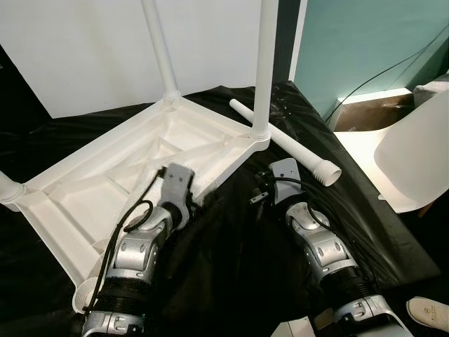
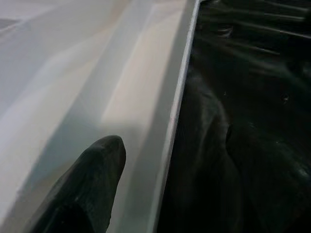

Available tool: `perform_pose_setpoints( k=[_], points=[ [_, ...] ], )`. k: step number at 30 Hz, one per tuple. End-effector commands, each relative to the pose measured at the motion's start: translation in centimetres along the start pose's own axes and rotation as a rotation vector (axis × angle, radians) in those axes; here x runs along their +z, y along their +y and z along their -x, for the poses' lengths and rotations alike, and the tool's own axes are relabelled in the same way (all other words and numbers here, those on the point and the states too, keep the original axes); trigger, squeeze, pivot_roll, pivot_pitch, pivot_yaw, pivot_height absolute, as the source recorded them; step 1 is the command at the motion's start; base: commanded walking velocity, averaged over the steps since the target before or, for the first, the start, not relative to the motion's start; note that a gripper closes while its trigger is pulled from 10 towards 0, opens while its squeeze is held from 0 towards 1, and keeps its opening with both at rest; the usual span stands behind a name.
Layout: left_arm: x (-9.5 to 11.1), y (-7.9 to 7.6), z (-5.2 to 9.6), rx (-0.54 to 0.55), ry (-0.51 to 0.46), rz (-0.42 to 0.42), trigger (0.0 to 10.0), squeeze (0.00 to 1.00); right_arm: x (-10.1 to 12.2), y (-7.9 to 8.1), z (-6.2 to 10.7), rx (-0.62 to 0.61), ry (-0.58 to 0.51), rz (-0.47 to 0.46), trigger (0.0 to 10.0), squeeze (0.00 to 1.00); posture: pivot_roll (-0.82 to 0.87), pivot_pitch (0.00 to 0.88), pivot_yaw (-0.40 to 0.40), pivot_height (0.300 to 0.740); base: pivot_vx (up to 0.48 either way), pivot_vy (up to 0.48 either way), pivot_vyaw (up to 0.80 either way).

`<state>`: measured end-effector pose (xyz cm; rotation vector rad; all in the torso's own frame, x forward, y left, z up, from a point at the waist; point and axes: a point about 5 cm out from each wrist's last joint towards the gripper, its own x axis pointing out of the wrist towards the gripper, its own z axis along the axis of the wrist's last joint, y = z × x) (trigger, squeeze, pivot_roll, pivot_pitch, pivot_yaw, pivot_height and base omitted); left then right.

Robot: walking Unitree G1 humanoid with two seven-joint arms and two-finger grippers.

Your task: Building children table

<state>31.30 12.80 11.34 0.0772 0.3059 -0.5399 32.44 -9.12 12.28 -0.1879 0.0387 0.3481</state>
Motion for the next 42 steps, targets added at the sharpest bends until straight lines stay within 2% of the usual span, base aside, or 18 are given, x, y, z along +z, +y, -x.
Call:
perform_pose_setpoints(
  k=[1, 5, 8, 9, 10, 11, 12, 14, 15, 22, 27, 29, 33, 34, 35, 39, 41, 42],
  points=[
    [0.2, 0.9, -0.2, 0.047, 0.017, -0.016, 10.0, 0.00, -0.2, 0.3, 0.0, 0.006, 0.008, -0.010, 10.0, 0.00, -0.01, 0.000, 0.055, 0.740, 0.000, 0.000, 0.00],
    [0.4, 1.5, -0.3, 0.104, 0.012, -0.013, 10.0, 0.00, -0.3, 0.2, 0.0, 0.003, 0.009, -0.011, 10.0, 0.00, -0.01, 0.000, 0.057, 0.740, 0.000, 0.000, 0.00],
    [0.3, 1.5, -0.2, 0.102, 0.020, -0.009, 10.0, 0.00, -0.3, 0.3, 0.0, 0.003, 0.008, -0.012, 10.0, 0.00, -0.01, 0.000, 0.057, 0.740, 0.000, 0.000, 0.00],
    [-0.5, 0.9, 0.0, 0.047, 0.082, -0.007, 10.0, 0.00, -0.2, 0.3, 0.0, 0.003, 0.007, -0.014, 10.0, 0.00, -0.01, 0.000, 0.056, 0.740, 0.000, 0.000, 0.00],
    [-1.3, 0.2, 0.3, -0.023, 0.154, -0.042, 10.0, 0.00, -0.2, 0.3, 0.0, 0.004, 0.006, -0.014, 10.0, 0.00, -0.01, 0.000, 0.054, 0.740, 0.000, 0.000, 0.00],
    [-1.3, 0.2, 0.3, -0.023, 0.154, -0.042, 10.0, 0.00, -0.2, 0.3, 0.0, 0.004, 0.006, -0.014, 10.0, 0.00, -0.01, 0.000, 0.054, 0.740, 0.000, 0.000, 0.00],
    [-2.0, -0.3, 0.6, -0.079, 0.208, -0.070, 9.8, 0.00, -0.2, 0.3, -0.1, 0.004, 0.006, -0.013, 10.0, 0.00, -0.01, 0.000, 0.054, 0.740, 0.000, 0.000, 0.00],
    [-2.0, -0.3, 0.6, -0.079, 0.208, -0.070, 9.8, 0.00, -0.2, 0.3, -0.1, 0.004, 0.006, -0.013, 10.0, 0.00, -0.01, 0.000, 0.054, 0.740, 0.000, 0.000, 0.00],
    [-3.0, -0.4, 0.9, -0.113, 0.278, -0.095, 0.0, 0.00, -0.2, 0.2, -0.1, 0.004, 0.005, -0.012, 10.0, 0.00, -0.01, 0.000, 0.053, 0.740, 0.000, 0.000, 0.00],
    [-3.7, -0.7, 0.7, -0.152, 0.340, -0.107, 0.0, 0.00, -0.1, 0.2, -0.1, 0.003, 0.004, -0.011, 10.0, 0.00, -0.01, 0.000, 0.050, 0.740, 0.000, 0.000, 0.00],
    [-3.9, -0.7, 0.0, -0.057, 0.349, -0.070, 0.0, 0.00, -0.1, 0.2, -0.1, 0.003, 0.005, -0.012, 10.0, 0.00, -0.01, 0.000, 0.052, 0.740, 0.000, 0.000, 0.00],
    [-3.7, -0.6, -0.4, 0.004, 0.326, -0.011, 0.0, 0.00, -0.1, 0.2, -0.1, 0.000, 0.004, -0.014, 10.0, 0.00, -0.02, 0.000, 0.054, 0.740, 0.000, 0.000, 0.00],
    [-3.3, -0.2, -1.3, 0.183, 0.266, 0.171, 0.0, 0.00, -0.1, 0.0, -0.1, -0.007, 0.007, -0.021, 10.0, 0.00, -0.02, 0.000, 0.055, 0.740, 0.000, 0.000, 0.00],
    [-3.3, -0.2, -1.3, 0.183, 0.266, 0.171, 0.0, 0.00, -0.1, 0.0, -0.1, -0.007, 0.007, -0.021, 10.0, 0.00, -0.02, 0.000, 0.055, 0.740, 0.000, 0.000, 0.00],
    [-3.4, 0.0, -1.5, 0.264, 0.248, 0.261, 0.0, 0.00, -0.1, 0.0, -0.1, -0.008, 0.008, -0.023, 10.0, 0.00, -0.02, 0.000, 0.055, 0.740, 0.000, 0.000, 0.00],
    [-3.8, 0.1, -1.5, 0.368, 0.232, 0.354, 0.0, 0.00, -0.1, 0.0, -0.1, -0.007, 0.007, -0.023, 10.0, 0.00, -0.02, 0.000, 0.054, 0.740, 0.000, 0.000, 0.00],
    [-3.9, 0.1, -1.5, 0.390, 0.229, 0.373, 0.0, 0.00, -0.1, 0.0, -0.1, -0.007, 0.006, -0.022, 10.0, 0.00, -0.02, 0.000, 0.054, 0.740, 0.000, 0.000, 0.00],
    [-4.2, 0.3, -1.3, 0.444, 0.224, 0.394, 0.0, 0.00, 0.0, 0.0, -0.1, -0.006, 0.005, -0.021, 10.0, 0.00, -0.02, 0.000, 0.054, 0.740, 0.000, 0.000, 0.00]
  ],
)
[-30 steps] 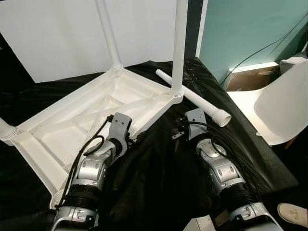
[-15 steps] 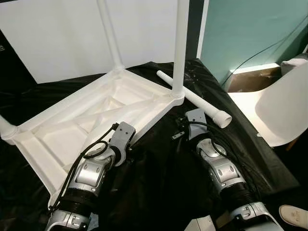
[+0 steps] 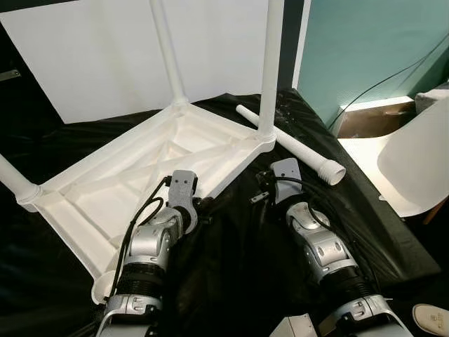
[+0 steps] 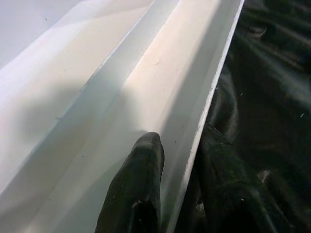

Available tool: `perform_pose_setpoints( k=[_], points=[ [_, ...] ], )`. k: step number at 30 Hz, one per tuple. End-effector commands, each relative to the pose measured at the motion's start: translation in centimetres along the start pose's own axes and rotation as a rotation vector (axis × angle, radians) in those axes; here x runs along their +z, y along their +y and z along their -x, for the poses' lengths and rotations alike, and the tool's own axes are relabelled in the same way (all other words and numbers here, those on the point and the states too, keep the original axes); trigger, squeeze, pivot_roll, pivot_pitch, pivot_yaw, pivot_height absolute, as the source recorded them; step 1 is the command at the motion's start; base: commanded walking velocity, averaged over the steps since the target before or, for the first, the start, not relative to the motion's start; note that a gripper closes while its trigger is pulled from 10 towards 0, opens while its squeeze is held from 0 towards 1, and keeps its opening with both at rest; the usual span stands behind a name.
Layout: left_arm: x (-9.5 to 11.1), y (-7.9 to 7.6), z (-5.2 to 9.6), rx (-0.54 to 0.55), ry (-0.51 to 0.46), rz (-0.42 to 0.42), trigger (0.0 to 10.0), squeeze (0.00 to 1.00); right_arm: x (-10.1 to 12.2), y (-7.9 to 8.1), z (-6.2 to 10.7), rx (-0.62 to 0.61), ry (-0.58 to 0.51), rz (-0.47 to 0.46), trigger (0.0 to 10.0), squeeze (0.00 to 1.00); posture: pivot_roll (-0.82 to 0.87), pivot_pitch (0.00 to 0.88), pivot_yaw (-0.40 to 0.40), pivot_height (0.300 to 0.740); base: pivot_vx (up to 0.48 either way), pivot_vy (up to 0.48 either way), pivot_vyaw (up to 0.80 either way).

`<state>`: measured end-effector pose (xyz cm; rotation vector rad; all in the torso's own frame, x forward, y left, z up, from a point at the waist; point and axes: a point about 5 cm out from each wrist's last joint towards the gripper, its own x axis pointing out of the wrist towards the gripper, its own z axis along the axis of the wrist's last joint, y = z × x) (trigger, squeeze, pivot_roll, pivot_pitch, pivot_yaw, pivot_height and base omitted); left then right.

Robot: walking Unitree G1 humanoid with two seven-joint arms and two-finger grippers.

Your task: Building children table

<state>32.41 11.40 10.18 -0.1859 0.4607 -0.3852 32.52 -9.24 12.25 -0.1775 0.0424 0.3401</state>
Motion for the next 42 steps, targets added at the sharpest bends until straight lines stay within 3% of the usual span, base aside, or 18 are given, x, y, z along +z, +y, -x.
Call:
perform_pose_setpoints(
  k=[1, 2, 8, 9, 11, 12, 17, 18, 19, 20, 21, 22, 25, 29, 30, 32, 37, 42],
  points=[
    [-3.2, 2.0, 0.2, 0.356, 0.091, 0.095, 0.0, 0.00, 0.0, 0.1, -0.1, 0.001, 0.003, -0.010, 10.0, 0.00, -0.02, 0.000, 0.054, 0.740, 0.000, 0.000, 0.00],
    [-3.6, 2.5, 0.4, 0.433, 0.074, 0.122, 0.0, 0.00, 0.1, 0.1, -0.1, 0.002, 0.002, -0.009, 10.0, 0.00, -0.02, 0.000, 0.055, 0.740, 0.000, 0.000, 0.00],
    [-4.0, 3.0, 0.5, 0.501, 0.063, 0.128, 0.0, 0.00, 0.1, 0.2, -0.1, 0.004, 0.001, -0.009, 10.0, 0.00, -0.01, 0.000, 0.055, 0.740, 0.000, 0.000, 0.00],
    [-3.9, 2.9, 0.4, 0.478, 0.055, 0.104, 10.0, 0.75, 0.1, 0.3, -0.1, 0.006, 0.001, -0.010, 10.0, 0.00, -0.01, 0.000, 0.055, 0.740, 0.000, 0.000, 0.00],
    [-3.7, 2.7, 0.4, 0.448, 0.046, 0.077, 10.0, 0.75, 0.1, 0.3, -0.1, 0.007, 0.001, -0.011, 10.0, 0.00, -0.01, 0.000, 0.055, 0.740, 0.000, 0.000, 0.00],
    [-3.6, 2.7, 0.4, 0.445, 0.037, 0.071, 10.0, 1.00, 0.1, 0.4, -0.1, 0.008, 0.000, -0.012, 10.0, 0.00, -0.01, 0.000, 0.055, 0.740, 0.000, 0.000, 0.00],
    [-3.0, 2.5, 0.4, 0.394, 0.010, 0.008, 10.0, 1.00, 0.2, 0.5, -0.2, 0.009, 0.000, -0.013, 10.0, 0.00, -0.01, 0.000, 0.057, 0.740, 0.000, 0.000, 0.00],
    [-2.2, 1.8, 0.4, 0.305, -0.046, -0.031, 10.0, 0.53, 0.2, 0.5, -0.2, 0.007, -0.001, -0.013, 10.0, 0.00, -0.01, 0.000, 0.058, 0.740, 0.000, 0.000, 0.00],
    [-1.9, 1.4, 0.4, 0.261, -0.067, -0.039, 10.0, 0.53, 0.2, 0.5, -0.2, 0.007, -0.001, -0.014, 10.0, 0.00, -0.01, 0.000, 0.058, 0.740, 0.000, 0.000, 0.00],
    [-1.5, 0.9, 0.4, 0.202, -0.089, -0.040, 10.0, 0.10, 0.2, 0.5, -0.2, 0.006, -0.001, -0.014, 10.0, 0.00, -0.01, 0.000, 0.057, 0.740, 0.000, 0.000, 0.00],
    [-1.5, 0.9, 0.4, 0.202, -0.089, -0.040, 10.0, 0.10, 0.2, 0.5, -0.2, 0.006, -0.001, -0.014, 10.0, 0.00, -0.01, 0.000, 0.057, 0.740, 0.000, 0.000, 0.00],
    [-1.3, 0.4, 0.5, 0.142, -0.106, -0.046, 10.0, 0.00, 0.2, 0.4, -0.2, 0.006, 0.000, -0.014, 10.0, 0.00, -0.01, 0.000, 0.057, 0.740, 0.000, 0.000, 0.00],
    [-0.4, -2.8, 2.0, -0.252, -0.158, -0.094, 10.0, 0.00, 0.1, 0.4, -0.2, 0.006, 0.001, -0.013, 10.0, 0.00, -0.01, 0.000, 0.054, 0.740, 0.000, 0.000, 0.00],
    [-0.4, -2.8, 2.0, -0.252, -0.158, -0.094, 10.0, 0.00, 0.1, 0.4, -0.2, 0.006, 0.001, -0.013, 10.0, 0.00, -0.01, 0.000, 0.054, 0.740, 0.000, 0.000, 0.00],
    [0.0, -3.8, 3.2, -0.412, -0.180, -0.103, 10.0, 0.00, 0.1, 0.4, -0.3, 0.007, 0.002, -0.012, 10.0, 0.00, -0.01, 0.000, 0.053, 0.740, 0.000, 0.000, 0.00],
    [0.5, -4.3, 4.2, -0.523, -0.210, -0.107, 10.0, 0.00, 0.1, 0.4, -0.3, 0.009, 0.002, -0.012, 10.0, 0.00, -0.01, 0.000, 0.052, 0.740, 0.000, 0.000, 0.00],
    [2.3, -4.0, 5.8, -0.632, -0.298, -0.113, 10.0, 0.00, 0.0, 0.4, -0.3, 0.010, 0.004, -0.011, 10.0, 0.00, -0.01, 0.000, 0.053, 0.740, 0.000, 0.000, 0.00],
    [3.5, -3.2, 6.1, -0.609, -0.350, -0.123, 10.0, 0.00, -0.1, 0.4, -0.2, 0.009, 0.006, -0.011, 10.0, 0.00, -0.01, 0.000, 0.054, 0.740, 0.000, 0.000, 0.00]
  ],
)
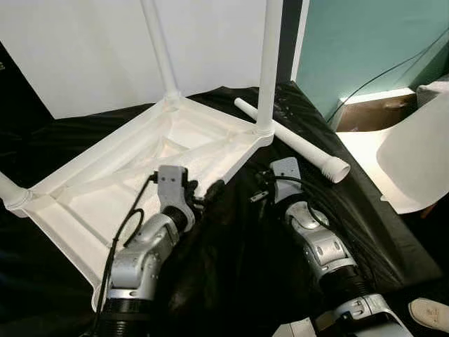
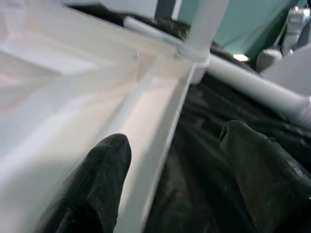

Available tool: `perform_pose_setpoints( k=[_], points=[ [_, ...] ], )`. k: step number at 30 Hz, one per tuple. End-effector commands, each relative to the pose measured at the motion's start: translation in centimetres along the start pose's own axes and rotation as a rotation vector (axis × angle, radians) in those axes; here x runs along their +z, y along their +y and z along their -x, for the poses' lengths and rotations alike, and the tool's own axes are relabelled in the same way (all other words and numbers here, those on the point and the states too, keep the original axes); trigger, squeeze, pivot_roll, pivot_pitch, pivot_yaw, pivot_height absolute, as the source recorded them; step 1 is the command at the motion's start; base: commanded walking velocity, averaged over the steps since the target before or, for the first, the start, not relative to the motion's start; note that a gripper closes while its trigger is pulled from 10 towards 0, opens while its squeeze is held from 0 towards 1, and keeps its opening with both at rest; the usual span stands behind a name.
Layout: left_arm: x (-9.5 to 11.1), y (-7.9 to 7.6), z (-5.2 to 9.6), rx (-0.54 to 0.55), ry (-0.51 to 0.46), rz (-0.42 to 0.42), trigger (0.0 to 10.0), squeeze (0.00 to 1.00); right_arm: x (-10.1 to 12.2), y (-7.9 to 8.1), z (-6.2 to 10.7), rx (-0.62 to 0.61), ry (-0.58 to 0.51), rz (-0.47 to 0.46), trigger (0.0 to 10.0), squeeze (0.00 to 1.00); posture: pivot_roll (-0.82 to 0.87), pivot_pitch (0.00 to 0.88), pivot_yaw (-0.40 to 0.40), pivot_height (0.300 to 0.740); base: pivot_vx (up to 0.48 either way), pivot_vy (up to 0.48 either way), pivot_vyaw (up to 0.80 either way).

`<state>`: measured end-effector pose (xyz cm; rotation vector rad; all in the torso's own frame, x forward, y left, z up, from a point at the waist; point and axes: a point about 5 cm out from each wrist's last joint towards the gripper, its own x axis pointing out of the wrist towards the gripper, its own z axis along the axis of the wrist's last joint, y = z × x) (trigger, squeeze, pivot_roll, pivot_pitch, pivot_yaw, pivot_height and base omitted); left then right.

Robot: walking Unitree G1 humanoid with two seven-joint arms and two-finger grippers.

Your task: Building children table

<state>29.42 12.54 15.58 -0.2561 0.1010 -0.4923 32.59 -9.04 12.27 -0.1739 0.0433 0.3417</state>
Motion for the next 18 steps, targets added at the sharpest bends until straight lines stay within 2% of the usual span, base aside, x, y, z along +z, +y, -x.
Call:
perform_pose_setpoints(
  k=[1, 2, 3, 5, 6, 7, 8, 10, 12, 16, 18],
  points=[
    [0.7, -1.3, 0.5, -0.420, -0.019, -0.042, 10.0, 0.00, -0.2, 0.2, -0.1, 0.007, 0.007, -0.008, 10.0, 0.00, -0.01, 0.000, 0.055, 0.740, 0.000, 0.000, 0.00],
    [0.5, -0.3, 0.1, -0.337, 0.019, -0.089, 10.0, 0.00, -0.2, 0.2, -0.1, 0.006, 0.006, -0.009, 10.0, 0.00, -0.01, 0.000, 0.055, 0.740, 0.000, 0.000, 0.00],
    [-0.2, 1.4, -0.4, -0.205, 0.100, -0.166, 10.0, 0.00, -0.2, 0.2, -0.1, 0.006, 0.006, -0.009, 10.0, 0.00, -0.01, 0.000, 0.055, 0.740, 0.000, 0.000, 0.00],
    [-0.2, 1.4, -0.4, -0.205, 0.100, -0.166, 10.0, 0.00, -0.2, 0.2, -0.1, 0.006, 0.006, -0.009, 10.0, 0.00, -0.01, 0.000, 0.055, 0.740, 0.000, 0.000, 0.00],
    [-0.8, 3.0, -0.6, -0.090, 0.169, -0.240, 10.0, 0.00, -0.2, 0.2, -0.1, 0.005, 0.006, -0.009, 10.0, 0.00, -0.01, 0.000, 0.054, 0.740, 0.000, 0.000, 0.00],
    [-1.3, 4.5, -0.5, 0.007, 0.229, -0.271, 10.0, 0.00, -0.2, 0.2, -0.1, 0.005, 0.005, -0.008, 10.0, 0.00, -0.01, 0.000, 0.054, 0.740, 0.000, 0.000, 0.00],
    [-1.3, 4.5, -0.5, 0.007, 0.229, -0.271, 10.0, 0.00, -0.2, 0.2, -0.1, 0.005, 0.005, -0.008, 10.0, 0.00, -0.01, 0.000, 0.054, 0.740, 0.000, 0.000, 0.00],
    [-1.6, 6.5, 0.0, 0.129, 0.301, -0.282, 10.0, 0.00, -0.2, 0.2, -0.1, 0.005, 0.005, -0.007, 10.0, 0.00, -0.01, 0.000, 0.054, 0.740, 0.000, 0.000, 0.00],
    [-1.7, 7.4, 0.6, 0.165, 0.352, -0.304, 10.0, 0.00, -0.2, 0.2, -0.1, 0.004, 0.005, -0.007, 10.0, 0.00, -0.01, 0.000, 0.054, 0.740, 0.000, 0.000, 0.00],
    [-1.8, 7.6, 0.9, 0.156, 0.369, -0.309, 10.0, 0.00, -0.2, 0.2, 0.0, 0.004, 0.006, -0.008, 10.0, 0.00, -0.01, 0.000, 0.052, 0.740, 0.000, 0.000, 0.00],
    [-1.9, 7.4, 1.3, 0.116, 0.396, -0.318, 10.0, 0.00, -0.2, 0.2, 0.0, 0.006, 0.006, -0.008, 10.0, 0.00, -0.01, 0.000, 0.050, 0.740, 0.000, 0.000, 0.00]
  ],
)
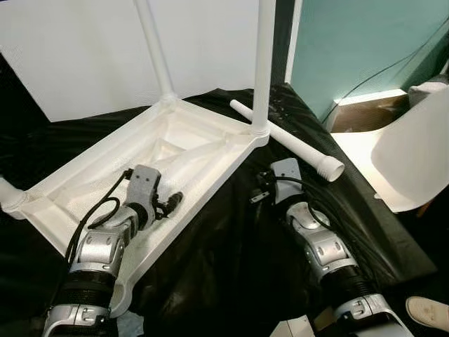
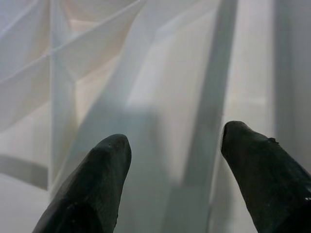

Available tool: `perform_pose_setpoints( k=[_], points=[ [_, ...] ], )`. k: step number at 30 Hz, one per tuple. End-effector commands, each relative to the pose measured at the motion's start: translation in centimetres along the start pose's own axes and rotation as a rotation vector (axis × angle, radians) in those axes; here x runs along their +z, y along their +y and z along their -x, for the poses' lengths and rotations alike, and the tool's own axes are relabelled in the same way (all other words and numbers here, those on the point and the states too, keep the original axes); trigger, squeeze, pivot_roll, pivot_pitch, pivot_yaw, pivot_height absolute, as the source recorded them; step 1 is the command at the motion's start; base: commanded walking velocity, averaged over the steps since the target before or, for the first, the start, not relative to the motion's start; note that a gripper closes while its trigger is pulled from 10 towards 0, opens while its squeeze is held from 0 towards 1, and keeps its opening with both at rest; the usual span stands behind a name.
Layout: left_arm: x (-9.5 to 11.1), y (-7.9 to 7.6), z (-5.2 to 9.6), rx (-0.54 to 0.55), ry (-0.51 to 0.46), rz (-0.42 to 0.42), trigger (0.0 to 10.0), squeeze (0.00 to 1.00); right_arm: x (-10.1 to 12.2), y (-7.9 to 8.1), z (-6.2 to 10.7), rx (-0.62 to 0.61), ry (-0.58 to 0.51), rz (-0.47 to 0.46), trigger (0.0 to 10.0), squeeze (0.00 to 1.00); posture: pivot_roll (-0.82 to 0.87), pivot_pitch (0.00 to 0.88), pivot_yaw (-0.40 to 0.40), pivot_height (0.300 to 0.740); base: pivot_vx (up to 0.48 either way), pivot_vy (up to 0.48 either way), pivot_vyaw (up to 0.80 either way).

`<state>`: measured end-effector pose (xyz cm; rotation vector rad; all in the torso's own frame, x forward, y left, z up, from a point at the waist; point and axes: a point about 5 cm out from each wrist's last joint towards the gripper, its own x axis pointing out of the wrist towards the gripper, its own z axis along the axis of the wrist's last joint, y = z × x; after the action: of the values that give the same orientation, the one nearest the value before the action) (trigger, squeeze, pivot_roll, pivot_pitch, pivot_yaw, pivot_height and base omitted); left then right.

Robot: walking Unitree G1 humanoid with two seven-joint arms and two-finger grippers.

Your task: Building children table

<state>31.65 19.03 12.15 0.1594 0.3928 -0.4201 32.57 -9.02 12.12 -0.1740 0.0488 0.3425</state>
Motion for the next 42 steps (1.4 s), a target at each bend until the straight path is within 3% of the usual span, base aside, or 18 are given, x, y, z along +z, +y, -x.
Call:
perform_pose_setpoints(
  k=[1, 5, 7, 9, 10, 11, 12, 15, 17, 19, 22, 23, 24, 25, 26, 28, 42],
  points=[
    [-0.6, -0.3, 0.3, -0.044, 0.038, -0.013, 10.0, 0.00, 0.0, 0.2, 0.0, 0.006, 0.001, -0.007, 10.0, 0.00, -0.01, 0.000, 0.050, 0.740, 0.000, 0.000, 0.00],
    [-1.3, -0.3, 0.4, -0.077, 0.100, -0.083, 10.0, 0.00, 0.0, 0.2, -0.1, 0.009, -0.001, -0.006, 10.0, 0.00, -0.01, 0.000, 0.050, 0.740, 0.000, 0.000, 0.00],
    [-1.9, -1.0, 0.2, -0.135, 0.145, -0.163, 10.0, 0.00, 0.1, 0.2, -0.2, 0.009, -0.003, -0.004, 10.0, 0.00, -0.01, 0.000, 0.050, 0.740, 0.000, 0.000, 0.00],
    [-1.9, -1.0, 0.2, -0.135, 0.145, -0.163, 10.0, 0.00, 0.1, 0.2, -0.2, 0.009, -0.003, -0.004, 10.0, 0.00, -0.01, 0.000, 0.050, 0.740, 0.000, 0.000, 0.00],
    [-2.0, -1.7, 0.1, -0.196, 0.152, -0.191, 9.0, 0.00, 0.1, 0.2, -0.2, 0.008, -0.004, -0.004, 10.0, 0.00, -0.01, 0.000, 0.051, 0.740, 0.000, 0.000, 0.00],
    [-2.0, -1.7, 0.1, -0.196, 0.152, -0.191, 9.0, 0.00, 0.1, 0.2, -0.2, 0.008, -0.004, -0.004, 10.0, 0.00, -0.01, 0.000, 0.051, 0.740, 0.000, 0.000, 0.00],
    [-2.1, -2.7, -0.2, -0.261, 0.159, -0.227, 0.4, 0.00, 0.2, 0.2, -0.1, 0.005, -0.004, -0.004, 10.0, 0.00, -0.01, 0.000, 0.051, 0.740, 0.000, 0.000, 0.00],
    [-2.2, -3.4, -0.4, -0.302, 0.165, -0.250, 0.4, 0.00, 0.2, 0.1, -0.1, 0.003, -0.005, -0.004, 10.0, 0.00, -0.01, 0.000, 0.051, 0.740, 0.000, 0.000, 0.00],
    [-2.8, -4.8, -0.8, -0.359, 0.200, -0.279, 0.0, 0.00, 0.1, 0.1, -0.1, 0.000, -0.004, -0.004, 10.0, 0.00, -0.02, 0.000, 0.056, 0.740, 0.000, 0.000, 0.00],
    [-3.2, -5.7, -1.3, -0.361, 0.224, -0.250, 0.0, 0.00, 0.1, 0.0, 0.0, -0.002, -0.005, -0.004, 10.0, 0.00, -0.02, 0.000, 0.057, 0.740, 0.000, 0.000, 0.00],
    [-3.4, -6.1, -2.2, -0.278, 0.221, -0.158, 0.0, 0.00, 0.1, 0.0, 0.1, -0.004, -0.005, -0.003, 10.0, 0.00, -0.02, 0.000, 0.056, 0.740, 0.000, 0.000, 0.00],
    [-3.4, -6.1, -2.2, -0.278, 0.221, -0.158, 0.0, 0.00, 0.1, 0.0, 0.1, -0.004, -0.005, -0.003, 10.0, 0.00, -0.02, 0.000, 0.056, 0.740, 0.000, 0.000, 0.00],
    [-3.5, -6.1, -2.9, -0.184, 0.217, -0.063, 0.0, 0.00, 0.1, 0.0, 0.1, -0.005, -0.004, -0.004, 10.0, 0.00, -0.02, 0.000, 0.056, 0.740, 0.000, 0.000, 0.00],
    [-3.5, -6.1, -2.9, -0.184, 0.217, -0.063, 0.0, 0.00, 0.1, 0.0, 0.1, -0.005, -0.004, -0.004, 10.0, 0.00, -0.02, 0.000, 0.056, 0.740, 0.000, 0.000, 0.00],
    [-3.7, -5.8, -3.2, -0.114, 0.215, -0.001, 0.0, 0.00, 0.1, 0.0, 0.1, -0.005, -0.003, -0.003, 10.0, 0.00, -0.02, 0.000, 0.055, 0.740, 0.000, 0.000, 0.00],
    [-3.8, -5.5, -3.4, -0.056, 0.217, 0.026, 0.0, 0.00, 0.1, 0.0, 0.1, -0.004, -0.002, -0.003, 10.0, 0.00, -0.02, 0.000, 0.053, 0.740, 0.000, 0.000, 0.00],
    [-4.2, -4.2, -3.4, 0.085, 0.212, 0.044, 0.0, 0.00, 0.2, 0.3, 0.1, 0.008, -0.002, -0.005, 10.0, 0.00, -0.01, 0.000, 0.050, 0.740, 0.000, 0.000, 0.00]
  ],
)
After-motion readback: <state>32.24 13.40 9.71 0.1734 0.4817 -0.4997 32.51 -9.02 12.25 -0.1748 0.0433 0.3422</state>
